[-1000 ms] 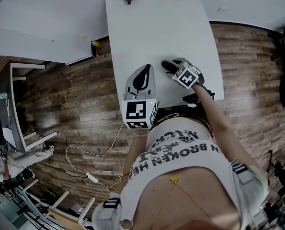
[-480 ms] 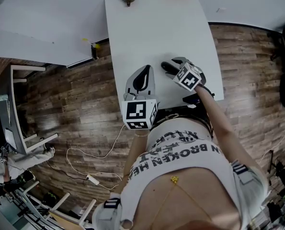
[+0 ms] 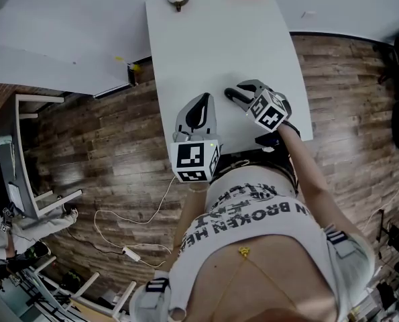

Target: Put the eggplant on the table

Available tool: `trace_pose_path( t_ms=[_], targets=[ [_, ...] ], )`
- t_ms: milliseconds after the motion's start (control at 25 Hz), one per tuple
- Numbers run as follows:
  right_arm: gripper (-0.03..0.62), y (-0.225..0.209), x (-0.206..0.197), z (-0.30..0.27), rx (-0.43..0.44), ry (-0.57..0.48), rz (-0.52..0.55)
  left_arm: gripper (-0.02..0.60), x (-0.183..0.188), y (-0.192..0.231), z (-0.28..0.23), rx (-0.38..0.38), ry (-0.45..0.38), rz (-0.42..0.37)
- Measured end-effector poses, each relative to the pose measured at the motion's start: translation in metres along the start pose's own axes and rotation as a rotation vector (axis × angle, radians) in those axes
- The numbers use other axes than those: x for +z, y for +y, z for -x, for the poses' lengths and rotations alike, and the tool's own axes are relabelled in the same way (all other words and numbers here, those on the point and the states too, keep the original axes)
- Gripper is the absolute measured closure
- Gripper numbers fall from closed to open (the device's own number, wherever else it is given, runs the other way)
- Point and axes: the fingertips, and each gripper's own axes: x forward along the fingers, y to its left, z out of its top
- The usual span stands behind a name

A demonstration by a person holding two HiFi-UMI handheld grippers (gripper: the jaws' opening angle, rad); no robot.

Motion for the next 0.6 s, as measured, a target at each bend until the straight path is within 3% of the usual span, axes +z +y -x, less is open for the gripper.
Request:
trace_pose_path(
  t_ms=[240, 600],
  targets=[
    [0.57, -0.001, 0.029, 0.03, -0.06, -0.103, 0.021, 0.575, -0.002, -0.003, -0.003, -0.011, 0.009, 0.005],
    [0.586, 0.0, 0.065, 0.069, -0.107, -0.257, -0.002, 0.575, 0.0, -0.009, -0.007, -0.03, 0.007, 0.002]
  ],
)
